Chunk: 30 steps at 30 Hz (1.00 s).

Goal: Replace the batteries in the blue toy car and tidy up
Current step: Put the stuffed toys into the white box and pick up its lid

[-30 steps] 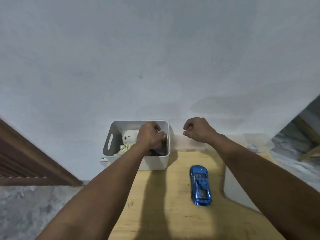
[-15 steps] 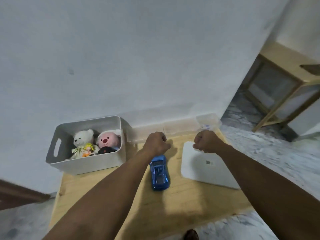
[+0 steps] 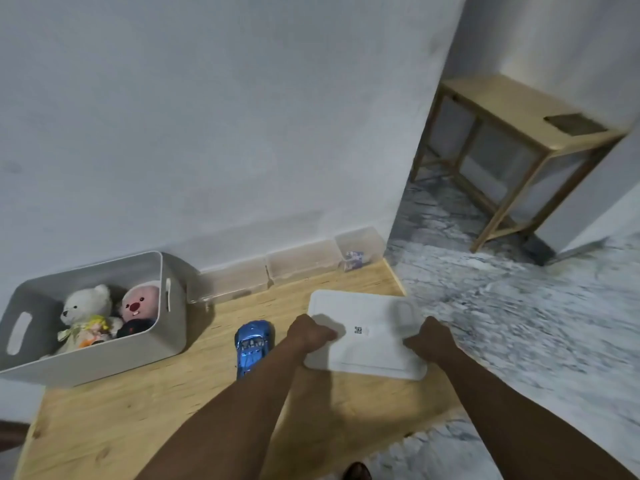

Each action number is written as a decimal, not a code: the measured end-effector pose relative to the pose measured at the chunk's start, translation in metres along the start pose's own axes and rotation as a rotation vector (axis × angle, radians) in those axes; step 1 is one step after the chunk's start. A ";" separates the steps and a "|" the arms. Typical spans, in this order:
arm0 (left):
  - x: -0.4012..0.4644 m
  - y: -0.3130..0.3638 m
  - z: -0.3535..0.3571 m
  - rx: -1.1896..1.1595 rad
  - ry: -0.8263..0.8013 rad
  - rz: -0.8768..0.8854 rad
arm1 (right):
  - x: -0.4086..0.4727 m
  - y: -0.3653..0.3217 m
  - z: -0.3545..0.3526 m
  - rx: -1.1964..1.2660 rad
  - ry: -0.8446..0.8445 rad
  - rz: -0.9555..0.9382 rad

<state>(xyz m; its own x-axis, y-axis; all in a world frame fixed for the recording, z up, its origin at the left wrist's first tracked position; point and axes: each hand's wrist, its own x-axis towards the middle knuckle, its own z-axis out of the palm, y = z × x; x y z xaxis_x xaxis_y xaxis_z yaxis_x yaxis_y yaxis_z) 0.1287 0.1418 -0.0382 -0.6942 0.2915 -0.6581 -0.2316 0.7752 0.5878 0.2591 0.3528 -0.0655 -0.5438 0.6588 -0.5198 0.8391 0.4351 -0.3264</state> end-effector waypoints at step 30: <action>-0.011 0.032 -0.005 -0.218 0.322 -0.063 | 0.001 -0.033 -0.038 0.490 0.211 0.141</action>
<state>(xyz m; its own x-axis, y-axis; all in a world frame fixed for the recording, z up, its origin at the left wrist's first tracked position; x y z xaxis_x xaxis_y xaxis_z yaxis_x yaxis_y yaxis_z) 0.1257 0.1608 -0.0094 -0.8442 0.0297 -0.5351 -0.3959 0.6383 0.6601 0.2303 0.3628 -0.0253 -0.3739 0.8209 -0.4316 0.7835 0.0305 -0.6207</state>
